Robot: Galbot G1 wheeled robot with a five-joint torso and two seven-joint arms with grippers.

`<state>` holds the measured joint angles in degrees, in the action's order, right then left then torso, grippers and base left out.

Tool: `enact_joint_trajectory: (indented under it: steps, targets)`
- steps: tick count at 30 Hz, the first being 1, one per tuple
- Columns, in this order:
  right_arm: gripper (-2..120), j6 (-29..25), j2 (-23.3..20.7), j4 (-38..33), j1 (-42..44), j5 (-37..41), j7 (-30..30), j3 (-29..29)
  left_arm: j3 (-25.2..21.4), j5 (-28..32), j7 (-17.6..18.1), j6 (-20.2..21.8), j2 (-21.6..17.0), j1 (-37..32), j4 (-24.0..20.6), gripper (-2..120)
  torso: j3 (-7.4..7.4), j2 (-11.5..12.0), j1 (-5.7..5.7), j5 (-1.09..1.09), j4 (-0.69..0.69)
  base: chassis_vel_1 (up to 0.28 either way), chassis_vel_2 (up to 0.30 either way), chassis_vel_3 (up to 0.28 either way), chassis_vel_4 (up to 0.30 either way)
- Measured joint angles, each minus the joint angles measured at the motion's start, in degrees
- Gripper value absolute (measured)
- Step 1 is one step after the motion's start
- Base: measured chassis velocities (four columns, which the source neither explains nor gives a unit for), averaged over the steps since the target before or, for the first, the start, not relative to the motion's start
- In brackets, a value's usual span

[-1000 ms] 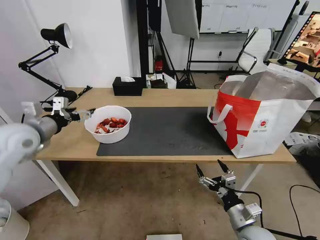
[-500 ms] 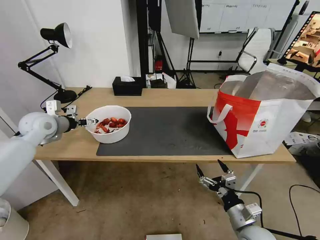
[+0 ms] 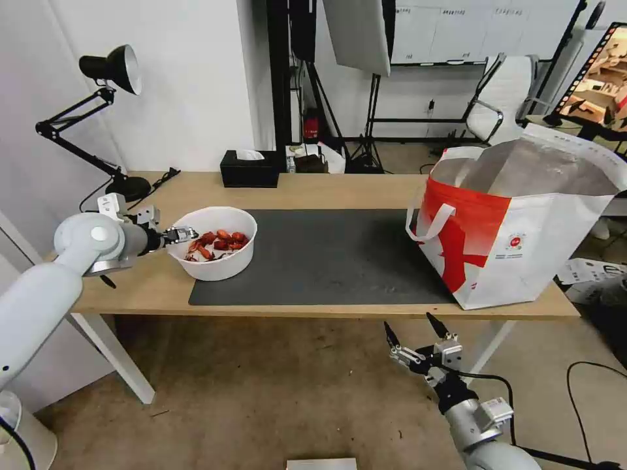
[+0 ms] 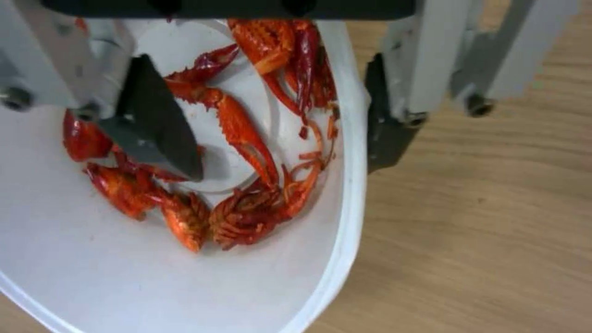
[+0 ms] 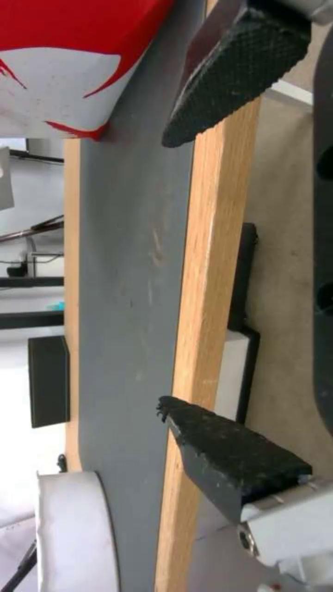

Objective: Pick up the trash from the table and place it into the takeout bag.

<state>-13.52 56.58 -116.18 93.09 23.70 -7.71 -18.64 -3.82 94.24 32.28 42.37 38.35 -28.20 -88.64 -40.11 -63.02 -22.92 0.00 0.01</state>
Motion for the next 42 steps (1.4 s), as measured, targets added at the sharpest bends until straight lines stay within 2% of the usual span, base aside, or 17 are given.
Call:
enact_joint_trajectory:
  steps: [2, 3, 5, 6, 9, 13, 16, 26, 30, 32, 33, 35, 36, 38, 39, 41, 42]
  targets:
    - [100, 0.0, 0.0, 0.0, 0.0, 0.0, 0.0, 0.0, -0.09, 0.03, 0.03, -0.07, 0.36, -0.11, -0.02, 48, 0.0, 0.0, 0.0, 0.0, 0.0, 0.0, 0.0, 0.0, 0.0]
    - [100, 0.0, 0.0, 0.0, 0.0, 0.0, 0.0, 0.0, -0.09, 0.03, 0.03, -0.07, 0.36, -0.11, -0.02, 48, 0.0, 0.0, 0.0, 0.0, 0.0, 0.0, 0.0, 0.0, 0.0]
    - [100, 0.0, 0.0, 0.0, 0.0, 0.0, 0.0, 0.0, -0.1, 0.3, 0.31, -0.09, 0.63, -0.15, -0.14, 37, 0.0, 0.0, 0.0, 0.0, 0.0, 0.0, 0.0, 0.0, 0.0]
    - [100, 0.0, 0.0, 0.0, 0.0, 0.0, 0.0, 0.0, -0.1, 0.3, 0.31, -0.09, 0.63, -0.15, -0.14, 37, 0.0, 0.0, 0.0, 0.0, 0.0, 0.0, 0.0, 0.0, 0.0]
    - [100, 0.0, 0.0, 0.0, 0.0, 0.0, 0.0, 0.0, -0.28, 0.62, 0.45, -0.12, 0.7, 0.03, -0.51, 23, 0.0, 0.0, 0.0, 0.0, 0.0, 0.0, 0.0, 0.0, 0.0]
    - [100, 0.0, 0.0, 0.0, 0.0, 0.0, 0.0, 0.0, -0.45, 0.86, 0.45, -0.14, 0.43, 0.1, -0.83, 15, 0.0, 0.0, 0.0, 0.0, -0.01, 0.0, 0.0, 0.0, 0.0]
    - [100, 0.0, 0.0, 0.0, 0.0, 0.01, 0.0, 0.0, -0.88, 1.12, 0.42, -0.18, -0.15, -0.02, -1.38, 0, 0.0, -0.01, 0.0, 0.0, 0.0, 0.0, 0.0, 0.0, 0.0]
    - [100, 0.0, 0.0, 0.0, 0.0, 0.01, 0.0, 0.0, -2.05, 0.93, 0.35, -1.12, -0.14, -1.13, -3.01, 0, 0.0, -0.01, 0.0, 0.0, 0.0, 0.0, 0.0, 0.0, 0.0]
    - [100, 0.0, 0.0, 0.0, 0.0, 0.01, 0.0, 0.0, -2.18, -3.01, -0.43, -4.48, 0.1, -1.04, -4.88, 0, 0.0, -0.01, 0.0, 0.0, 0.0, 0.0, 0.0, 0.0, 0.0]
    - [100, 0.0, 0.0, 0.0, 0.0, 0.01, 0.0, 0.0, -1.73, -6.78, -1.21, -7.9, 0.65, 0.22, -6.46, 0, 0.0, -0.01, 0.0, 0.0, 0.0, 0.0, 0.0, 0.0, 0.0]
    - [100, 0.0, 0.0, 0.0, 0.0, 0.01, 0.0, 0.0, -1.73, -6.78, -1.21, -7.9, 0.65, 0.22, -6.46, 0, 0.0, -0.01, 0.0, 0.0, 0.0, 0.0, 0.0, 0.0, 0.0]
    - [100, 0.0, 0.0, 0.0, 0.0, 0.01, 0.0, 0.0, 0.0, -10.44, -2.14, -12.33, 1.16, 2.44, -7.94, 0, 0.0, -0.01, 0.0, 0.0, 0.0, 0.0, 0.0, 0.0, 0.0]
    - [100, 0.0, 0.0, 0.0, 0.0, 0.01, 0.0, 0.0, 0.0, -10.44, -2.14, -12.33, 1.16, 2.44, -7.94, 0, 0.0, -0.01, 0.0, 0.0, 0.0, 0.0, 0.0, 0.0, 0.0]
    - [100, 0.0, 0.0, 0.0, 0.0, 0.01, 0.0, 0.0, 3.02, -12.63, -2.38, -16.25, 2.22, 6.32, -9.57, 0, 0.0, -0.01, 0.0, 0.0, 0.0, 0.0, 0.0, 0.0, 0.0]
    - [100, 0.0, 0.0, 0.0, 0.0, 0.01, 0.0, 0.0, 3.02, -12.63, -2.38, -16.25, 2.22, 6.32, -9.57, 0, 0.0, -0.01, 0.0, 0.0, 0.0, 0.0, 0.0, 0.0, 0.0]
    - [100, 0.0, 0.0, 0.0, 0.0, 0.01, 0.0, 0.0, 6.89, -13.25, -2.45, -17.75, 3.95, 11.14, -10.61, 0, 0.0, -0.01, 0.0, 0.02, 0.0, 0.0, 0.0, 0.0, 0.0]
    - [100, 0.0, 0.0, 0.0, 0.0, 0.01, 0.0, 0.0, 6.89, -13.25, -2.45, -17.75, 3.95, 11.14, -10.61, 0, 0.0, -0.01, 0.0, 0.02, 0.0, 0.0, 0.0, 0.0, 0.0]
